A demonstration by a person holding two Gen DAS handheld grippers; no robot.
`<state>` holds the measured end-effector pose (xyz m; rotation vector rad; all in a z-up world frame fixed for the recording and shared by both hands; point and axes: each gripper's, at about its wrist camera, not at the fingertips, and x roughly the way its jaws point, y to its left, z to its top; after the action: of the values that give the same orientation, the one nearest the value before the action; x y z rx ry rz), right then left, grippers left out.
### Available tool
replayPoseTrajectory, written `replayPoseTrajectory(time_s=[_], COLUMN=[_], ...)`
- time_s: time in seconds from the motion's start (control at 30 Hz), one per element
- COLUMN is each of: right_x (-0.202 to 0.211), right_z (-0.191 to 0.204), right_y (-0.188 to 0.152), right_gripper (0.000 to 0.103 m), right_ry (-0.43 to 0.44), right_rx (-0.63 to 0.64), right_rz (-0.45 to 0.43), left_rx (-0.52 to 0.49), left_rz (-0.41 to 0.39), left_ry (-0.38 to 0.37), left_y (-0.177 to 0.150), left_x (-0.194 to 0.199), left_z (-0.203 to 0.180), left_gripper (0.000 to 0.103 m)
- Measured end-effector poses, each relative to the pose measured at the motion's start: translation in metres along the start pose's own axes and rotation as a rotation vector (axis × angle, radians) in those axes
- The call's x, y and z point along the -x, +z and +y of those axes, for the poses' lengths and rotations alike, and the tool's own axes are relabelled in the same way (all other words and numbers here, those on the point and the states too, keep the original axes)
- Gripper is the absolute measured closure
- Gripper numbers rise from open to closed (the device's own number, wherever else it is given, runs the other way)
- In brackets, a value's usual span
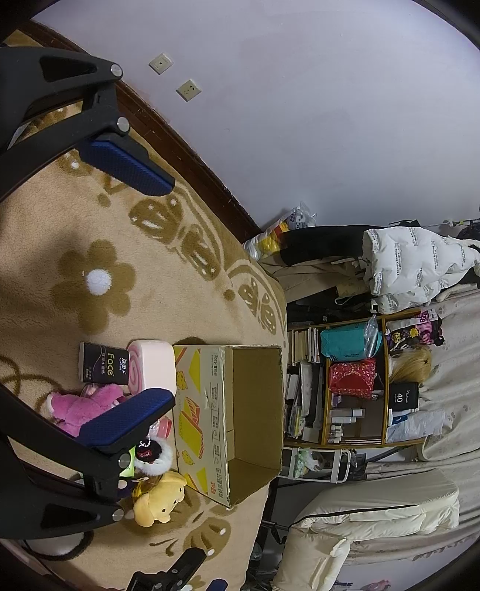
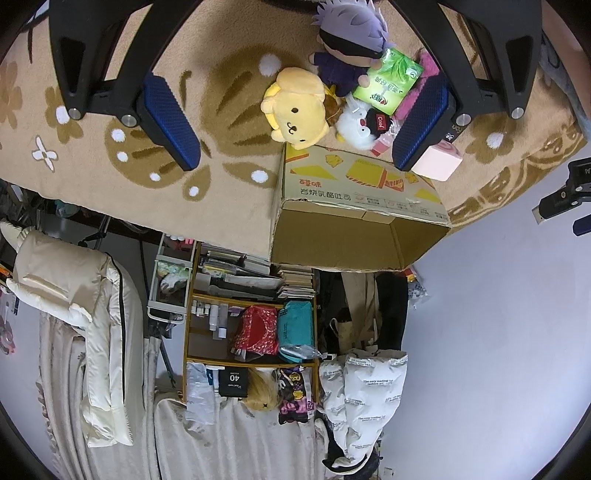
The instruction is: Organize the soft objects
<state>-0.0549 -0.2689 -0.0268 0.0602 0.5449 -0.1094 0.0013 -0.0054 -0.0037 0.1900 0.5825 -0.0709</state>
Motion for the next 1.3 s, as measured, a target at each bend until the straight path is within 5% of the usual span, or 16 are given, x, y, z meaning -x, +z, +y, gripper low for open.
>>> replayPoseTrajectory(time_s=[0.8,1.3], right_x=[-0.009,-0.065], right_z=[0.007,-0.005], right_y=[0.002,0.006], right_gripper=[0.000,0.000], right_ry=[0.011,0.028], right_rx=[0.034,-0.021], right_rz=[0.036,0.156], left_rx=[0.014,0.016], left_rz=[0.014,0.182], left_ry=[-0.055,-0.094], left_y=[0.012,0.033], left_x=[-0.004,-0.086], left_z=[0.002,-0.014], left_gripper=[0.000,0.000])
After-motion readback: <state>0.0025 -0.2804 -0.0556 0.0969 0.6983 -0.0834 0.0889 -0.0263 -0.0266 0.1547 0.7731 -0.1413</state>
